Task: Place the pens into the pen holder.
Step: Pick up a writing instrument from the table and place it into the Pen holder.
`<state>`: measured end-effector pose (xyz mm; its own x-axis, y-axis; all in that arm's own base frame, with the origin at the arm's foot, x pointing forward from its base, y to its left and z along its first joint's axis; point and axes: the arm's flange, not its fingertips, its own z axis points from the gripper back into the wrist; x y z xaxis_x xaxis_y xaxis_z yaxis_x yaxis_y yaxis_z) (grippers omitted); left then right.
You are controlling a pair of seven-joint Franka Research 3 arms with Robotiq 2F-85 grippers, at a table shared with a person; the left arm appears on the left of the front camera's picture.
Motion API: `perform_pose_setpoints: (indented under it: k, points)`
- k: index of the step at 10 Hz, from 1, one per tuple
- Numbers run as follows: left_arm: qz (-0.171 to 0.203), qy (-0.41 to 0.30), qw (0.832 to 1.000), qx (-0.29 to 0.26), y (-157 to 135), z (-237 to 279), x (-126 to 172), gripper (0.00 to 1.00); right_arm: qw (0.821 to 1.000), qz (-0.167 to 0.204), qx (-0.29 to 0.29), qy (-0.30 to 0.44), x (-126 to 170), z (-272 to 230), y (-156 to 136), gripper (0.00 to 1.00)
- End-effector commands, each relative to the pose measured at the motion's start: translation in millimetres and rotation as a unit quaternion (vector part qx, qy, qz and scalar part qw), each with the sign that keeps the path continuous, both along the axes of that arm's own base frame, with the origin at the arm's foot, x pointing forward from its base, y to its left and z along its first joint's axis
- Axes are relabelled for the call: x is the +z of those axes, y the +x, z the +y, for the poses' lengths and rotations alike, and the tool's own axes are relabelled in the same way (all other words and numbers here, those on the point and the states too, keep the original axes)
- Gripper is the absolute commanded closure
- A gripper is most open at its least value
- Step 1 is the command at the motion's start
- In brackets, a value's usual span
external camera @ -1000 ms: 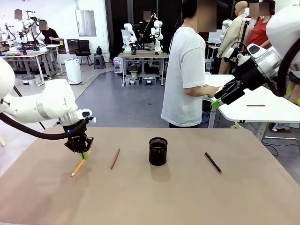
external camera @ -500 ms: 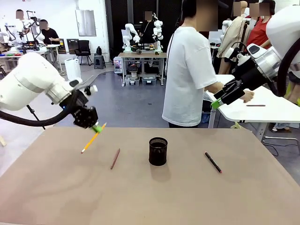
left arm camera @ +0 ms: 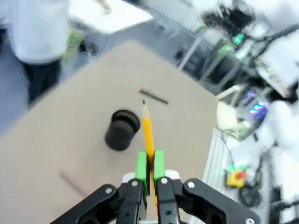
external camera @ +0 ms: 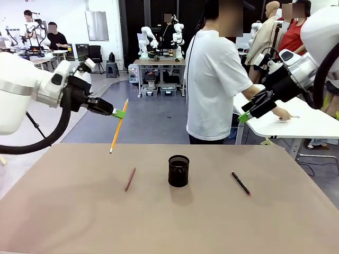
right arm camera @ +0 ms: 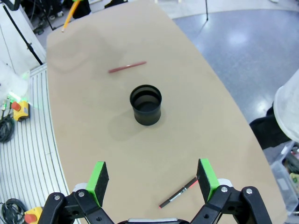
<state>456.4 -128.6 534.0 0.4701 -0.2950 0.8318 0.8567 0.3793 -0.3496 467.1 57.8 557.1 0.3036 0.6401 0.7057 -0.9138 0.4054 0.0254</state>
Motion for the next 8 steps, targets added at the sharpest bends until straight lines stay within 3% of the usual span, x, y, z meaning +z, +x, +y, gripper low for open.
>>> perform_pose_setpoints:
  k: [1,2,3,4,7,8]
  points:
    - [-0.15,-0.037,0.979,-0.135,-33,10,-15,1.0,1.0,0.001,0.0,0.002,1,0,0,0.0]
    - [-0.163,-0.033,0.973,-0.157,-35,6,-14,1.0,1.0,0.001,0.0,0.002,1,0,0,0.0]
    - [-0.096,-0.013,0.984,-0.149,-26,3,-16,1.0,1.0,0.001,0.0,0.002,1,0,0,0.0]
    - [-0.122,0.002,0.986,-0.109,-35,-2,2,1.0,1.0,0.001,0.0,0.002,1,0,0,0.0]
    - [-0.128,-0.001,0.983,-0.133,-37,-2,-6,1.0,1.0,0.001,0.0,0.002,1,0,0,0.0]
    - [-0.177,-0.011,0.978,-0.111,-37,-14,-16,1.0,1.0,0.001,0.0,0.002,1,0,0,0.0]
